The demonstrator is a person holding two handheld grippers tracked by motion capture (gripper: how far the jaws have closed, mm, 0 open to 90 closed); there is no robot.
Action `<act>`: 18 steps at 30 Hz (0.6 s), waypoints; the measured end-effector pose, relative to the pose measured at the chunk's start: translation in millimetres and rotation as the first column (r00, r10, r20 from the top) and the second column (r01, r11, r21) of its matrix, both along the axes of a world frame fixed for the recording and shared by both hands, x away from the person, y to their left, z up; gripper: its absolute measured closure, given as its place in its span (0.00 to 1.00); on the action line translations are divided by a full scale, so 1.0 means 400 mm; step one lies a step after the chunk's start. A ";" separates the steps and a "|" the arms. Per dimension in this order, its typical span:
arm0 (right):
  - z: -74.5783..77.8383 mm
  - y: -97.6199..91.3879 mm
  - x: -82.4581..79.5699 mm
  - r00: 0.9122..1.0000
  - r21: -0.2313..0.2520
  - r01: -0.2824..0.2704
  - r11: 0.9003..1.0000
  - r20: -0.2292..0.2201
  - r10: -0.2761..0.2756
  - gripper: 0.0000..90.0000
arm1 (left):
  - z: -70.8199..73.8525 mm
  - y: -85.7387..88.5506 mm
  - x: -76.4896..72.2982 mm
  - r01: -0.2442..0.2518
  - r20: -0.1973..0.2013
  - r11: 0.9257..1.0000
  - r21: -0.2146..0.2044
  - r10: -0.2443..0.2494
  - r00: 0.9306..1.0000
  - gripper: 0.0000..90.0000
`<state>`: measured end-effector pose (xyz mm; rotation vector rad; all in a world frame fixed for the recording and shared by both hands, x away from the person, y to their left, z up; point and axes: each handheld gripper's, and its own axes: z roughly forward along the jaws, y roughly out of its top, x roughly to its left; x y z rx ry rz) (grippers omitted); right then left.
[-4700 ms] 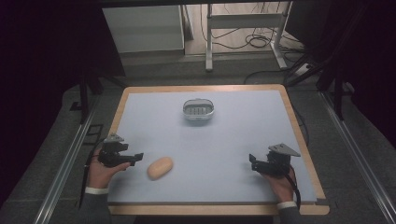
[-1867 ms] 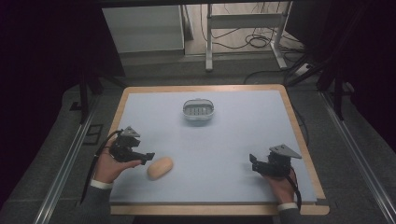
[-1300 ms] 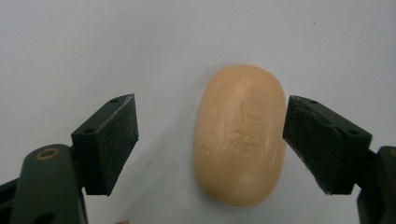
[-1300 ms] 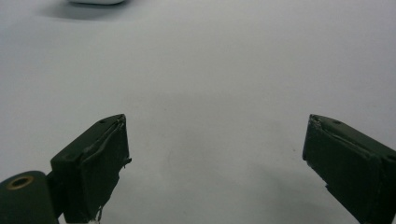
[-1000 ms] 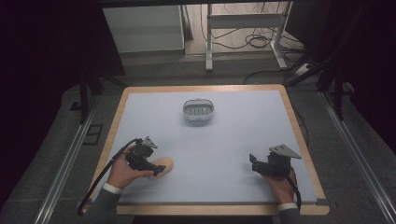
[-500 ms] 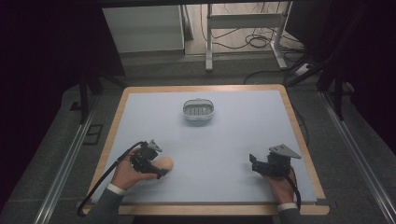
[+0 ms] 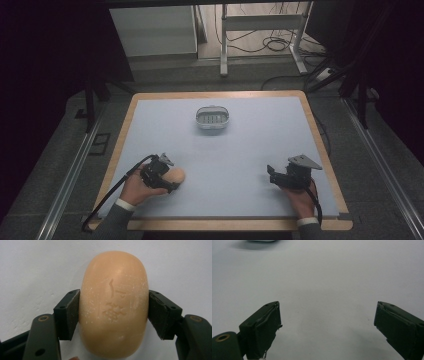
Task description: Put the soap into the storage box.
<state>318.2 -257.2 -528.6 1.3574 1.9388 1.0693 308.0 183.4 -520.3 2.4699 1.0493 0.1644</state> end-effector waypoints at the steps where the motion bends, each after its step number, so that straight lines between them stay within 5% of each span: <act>1: 0.000 0.000 0.000 1.000 -0.001 0.000 1.000 0.000 0.000 0.08 | 0.000 0.000 0.000 0.000 0.000 1.000 0.001 0.000 1.000 0.35; 18: 0.000 -0.001 0.000 1.000 0.003 0.004 1.000 -0.001 -0.004 0.08 | 0.051 0.014 0.008 -0.011 0.033 0.999 -0.034 0.012 0.999 0.36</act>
